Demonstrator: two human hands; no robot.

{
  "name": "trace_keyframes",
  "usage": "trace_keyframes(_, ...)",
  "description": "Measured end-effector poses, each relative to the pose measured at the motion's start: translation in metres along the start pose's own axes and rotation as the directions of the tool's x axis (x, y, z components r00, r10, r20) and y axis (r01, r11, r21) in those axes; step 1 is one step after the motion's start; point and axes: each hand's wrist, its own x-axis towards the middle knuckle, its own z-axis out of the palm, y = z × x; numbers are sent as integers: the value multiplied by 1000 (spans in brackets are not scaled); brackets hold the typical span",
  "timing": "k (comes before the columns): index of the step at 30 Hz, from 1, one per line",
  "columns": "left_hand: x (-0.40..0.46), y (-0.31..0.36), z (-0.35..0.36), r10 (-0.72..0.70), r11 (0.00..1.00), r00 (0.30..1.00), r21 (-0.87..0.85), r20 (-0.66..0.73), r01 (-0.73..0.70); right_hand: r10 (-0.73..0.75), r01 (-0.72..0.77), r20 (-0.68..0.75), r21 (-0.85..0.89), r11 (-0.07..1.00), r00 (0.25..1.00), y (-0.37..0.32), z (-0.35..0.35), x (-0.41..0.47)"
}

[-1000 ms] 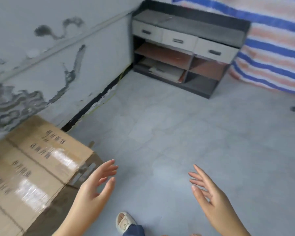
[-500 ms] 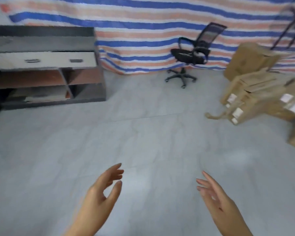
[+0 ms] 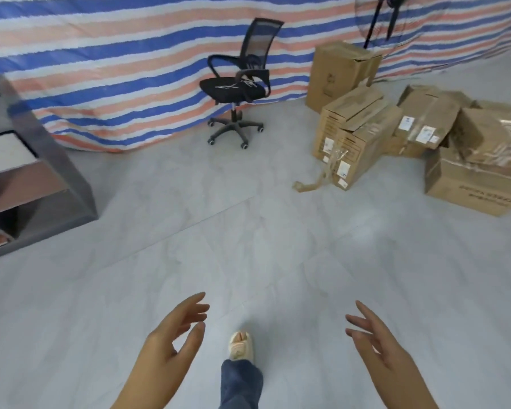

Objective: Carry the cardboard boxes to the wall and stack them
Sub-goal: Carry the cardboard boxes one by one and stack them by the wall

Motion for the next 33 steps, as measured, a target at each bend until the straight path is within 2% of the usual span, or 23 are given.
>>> trace_keyframes(8, 181, 38, -1, -14, 993, 999, -116, 35, 18, 19, 4, -222, 102, 995, 975, -52, -14, 152)
trace_keyframes(17, 355, 93, 66, 24, 995, 984, -97, 177, -7, 238, -169, -323, 226, 959, 916, -51, -45, 267)
trace_keyframes(21, 431, 129, 121, 62, 993, 987, -105, 151, -47, 256, -183, -328, 237, 954, 909, -46, -91, 351)
trace_keyframes(27, 541, 196, 203, 82, 987, 991, -145, 102, -67, 154, -102, -353, 163, 981, 923, -72, -204, 486)
trace_keyframes(33, 625, 227, 258, 66, 988, 988, -150, 141, -45, 180, -146, -326, 127, 981, 928, -72, -262, 596)
